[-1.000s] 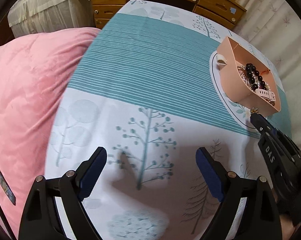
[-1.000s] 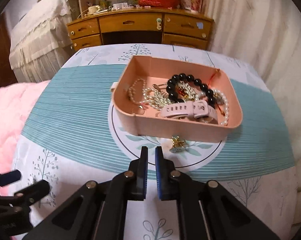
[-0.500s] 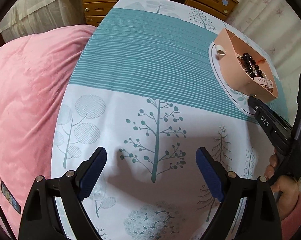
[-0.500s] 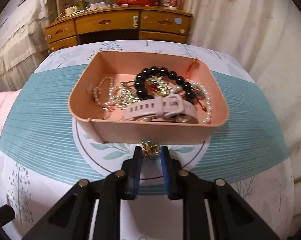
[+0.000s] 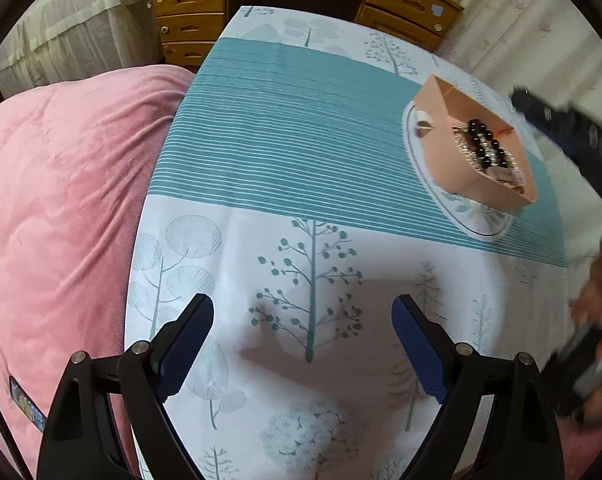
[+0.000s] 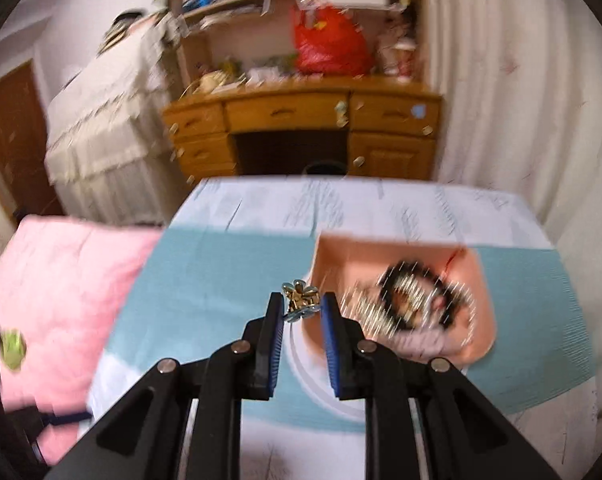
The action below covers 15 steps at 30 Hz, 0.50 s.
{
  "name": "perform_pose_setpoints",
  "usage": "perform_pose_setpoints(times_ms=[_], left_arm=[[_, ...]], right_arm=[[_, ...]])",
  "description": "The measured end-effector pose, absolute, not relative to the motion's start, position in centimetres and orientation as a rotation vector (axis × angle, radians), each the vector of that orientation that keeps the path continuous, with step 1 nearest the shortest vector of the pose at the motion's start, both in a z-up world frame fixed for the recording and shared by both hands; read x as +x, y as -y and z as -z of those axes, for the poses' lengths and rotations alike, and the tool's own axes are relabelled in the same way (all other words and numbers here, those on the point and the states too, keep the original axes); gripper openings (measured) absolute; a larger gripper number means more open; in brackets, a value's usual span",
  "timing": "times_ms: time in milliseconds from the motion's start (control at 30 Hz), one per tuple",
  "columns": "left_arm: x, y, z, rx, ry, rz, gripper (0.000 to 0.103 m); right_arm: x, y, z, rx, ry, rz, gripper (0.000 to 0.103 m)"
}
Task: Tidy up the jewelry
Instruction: 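Lift the gold ornament with the right tool and drop it into the tray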
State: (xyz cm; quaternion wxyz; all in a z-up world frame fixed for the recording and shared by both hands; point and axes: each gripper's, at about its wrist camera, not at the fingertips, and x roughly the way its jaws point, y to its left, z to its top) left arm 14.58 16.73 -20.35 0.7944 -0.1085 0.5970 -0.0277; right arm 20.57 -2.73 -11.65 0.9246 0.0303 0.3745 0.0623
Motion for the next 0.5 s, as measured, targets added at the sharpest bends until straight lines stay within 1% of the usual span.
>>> perform_pose_setpoints(times_ms=[33, 67, 100, 133, 167, 233, 300, 367, 400, 433, 500], left_arm=[[14.5, -16.7, 20.0, -0.224, -1.288, 0.057, 0.090], [14.4, -16.6, 19.6, -0.217, -1.293, 0.058, 0.090], [14.2, -16.6, 19.0, -0.219, -1.301, 0.070, 0.090], [14.1, -16.6, 18.1, -0.233, -1.308, 0.093, 0.090], [14.0, -16.7, 17.4, -0.251, -1.306, 0.115, 0.090], [13.6, -16.9, 15.6, -0.295, -1.295, 0.154, 0.090], [13.0, -17.0, 13.7, -0.306, -1.282, 0.165, 0.096], [12.2, -16.8, 12.2, -0.274, -1.263, 0.149, 0.096], [12.0, -16.6, 11.7, -0.248, -1.259, 0.146, 0.096], [11.8, -16.3, 11.3, -0.223, -1.253, 0.144, 0.096], [11.0, -15.8, 10.7, -0.166, -1.238, 0.097, 0.096]], right_arm=[[21.1, 3.2, 11.3, 0.093, -0.768, -0.118, 0.020], [21.7, 3.6, 11.3, 0.118, -0.790, -0.110, 0.023], [22.5, 4.0, 11.7, 0.129, -0.849, -0.105, 0.046], [23.1, 4.4, 12.3, 0.135, -0.923, -0.098, 0.065], [23.4, 4.9, 12.9, 0.152, -0.987, -0.088, 0.066], [22.9, 5.9, 13.3, 0.193, -1.043, -0.077, 0.066], [21.6, 7.1, 13.9, 0.237, -1.119, -0.057, 0.066], [19.8, 8.2, 14.5, 0.271, -1.188, -0.040, 0.075], [18.7, 8.8, 15.0, 0.283, -1.227, -0.028, 0.084], [17.7, 9.2, 15.4, 0.293, -1.261, -0.018, 0.089], [15.3, 10.1, 16.4, 0.295, -1.330, 0.000, 0.091]])
